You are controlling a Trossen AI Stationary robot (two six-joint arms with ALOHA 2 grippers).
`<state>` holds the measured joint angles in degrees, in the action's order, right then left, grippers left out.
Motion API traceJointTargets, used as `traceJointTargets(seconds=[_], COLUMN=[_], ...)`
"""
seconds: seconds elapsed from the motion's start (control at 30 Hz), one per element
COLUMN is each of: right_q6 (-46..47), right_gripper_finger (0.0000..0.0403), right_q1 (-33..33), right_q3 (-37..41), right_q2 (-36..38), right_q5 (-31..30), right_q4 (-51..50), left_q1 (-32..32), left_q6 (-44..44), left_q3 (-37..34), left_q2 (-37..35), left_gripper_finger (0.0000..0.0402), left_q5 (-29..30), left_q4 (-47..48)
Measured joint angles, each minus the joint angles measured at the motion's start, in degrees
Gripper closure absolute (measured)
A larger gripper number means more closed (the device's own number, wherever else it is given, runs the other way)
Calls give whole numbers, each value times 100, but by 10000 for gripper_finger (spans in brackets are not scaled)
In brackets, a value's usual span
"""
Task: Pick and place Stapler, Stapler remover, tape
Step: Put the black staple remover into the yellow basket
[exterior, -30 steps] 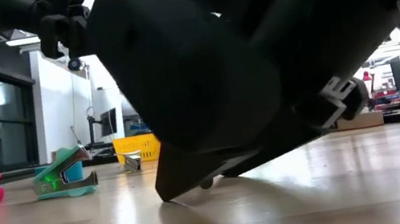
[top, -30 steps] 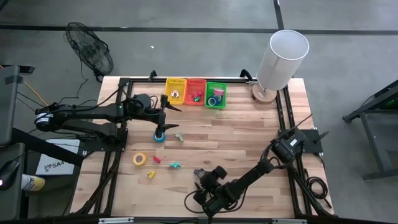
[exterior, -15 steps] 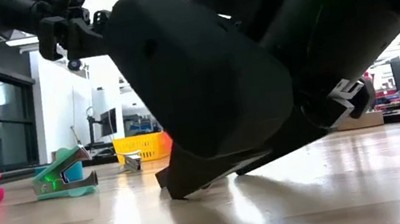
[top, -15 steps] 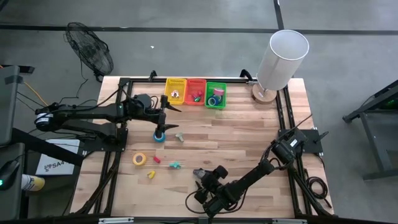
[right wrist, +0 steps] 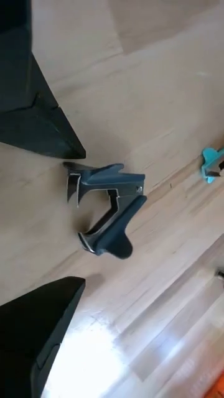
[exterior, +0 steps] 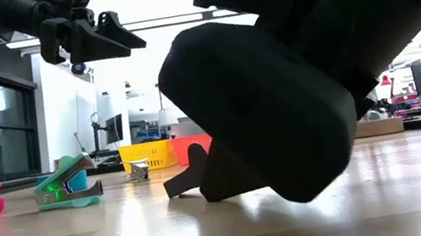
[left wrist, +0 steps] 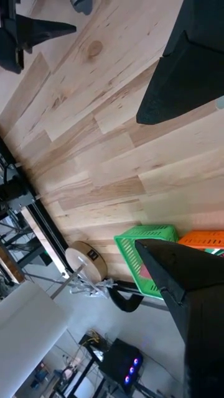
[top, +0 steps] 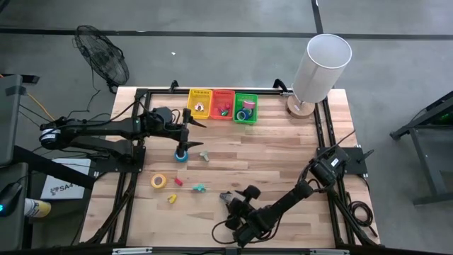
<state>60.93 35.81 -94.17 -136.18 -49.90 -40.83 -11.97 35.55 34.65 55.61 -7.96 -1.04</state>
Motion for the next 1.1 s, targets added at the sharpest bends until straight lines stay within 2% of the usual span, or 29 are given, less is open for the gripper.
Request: traceJointTargets(seconds=[0.3, 0.73, 0.9, 1.1], right_q6=[-778, -1491, -1474, -1484], right_gripper_finger=[86, 89, 111, 161], right_q1=[-236, -481, -481, -481], right_q3=[0, 0, 0, -2], right_q2=[33, 36, 38, 38], right_q5=[395, 656, 829, 935], right_q4=[176, 588, 616, 661], left_q1=[2, 0, 0, 2], left_q6=[-7, -7, -7, -7], left_q3=[0, -2, 0, 0], left_q2=[0, -2, 0, 0], left_gripper_finger=[89, 89, 89, 89], left_q5=[2, 2, -7, -27], left_q4=[0, -2, -2, -1])
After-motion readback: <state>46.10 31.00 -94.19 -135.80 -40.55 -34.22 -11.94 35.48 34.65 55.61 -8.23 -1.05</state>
